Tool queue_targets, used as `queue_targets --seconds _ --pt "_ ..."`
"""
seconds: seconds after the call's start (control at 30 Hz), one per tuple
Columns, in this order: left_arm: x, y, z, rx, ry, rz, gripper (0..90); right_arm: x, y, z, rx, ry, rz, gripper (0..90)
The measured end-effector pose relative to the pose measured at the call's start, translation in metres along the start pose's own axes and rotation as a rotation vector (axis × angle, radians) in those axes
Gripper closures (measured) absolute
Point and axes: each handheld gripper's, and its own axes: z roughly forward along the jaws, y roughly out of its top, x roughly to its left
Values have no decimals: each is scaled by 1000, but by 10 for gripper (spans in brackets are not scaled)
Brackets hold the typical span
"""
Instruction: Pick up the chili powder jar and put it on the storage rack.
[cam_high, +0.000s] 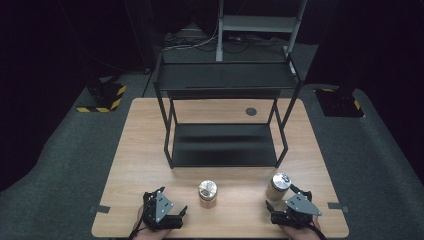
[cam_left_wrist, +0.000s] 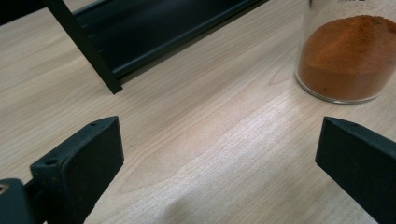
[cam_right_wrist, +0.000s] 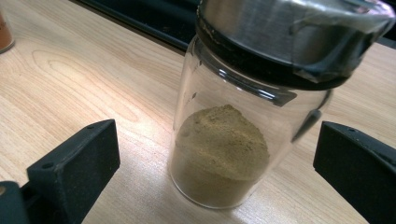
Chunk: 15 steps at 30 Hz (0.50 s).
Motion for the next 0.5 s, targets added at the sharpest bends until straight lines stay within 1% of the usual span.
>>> queue_targets --seconds 0.1,0.17,0.4,0.5 --pt "3 2 1 11 -10 -10 13 -2 -3 -1 -14 3 13 0" --pt "4 2 1 11 -10 -20 13 -3 -2 -1 -12 7 16 0" --pt "2 2 2 10 -5 -3 13 -2 -3 -1 -18 6 6 1" --pt "1 2 1 9 -1 -3 12 -3 -2 -1 -13 15 7 3"
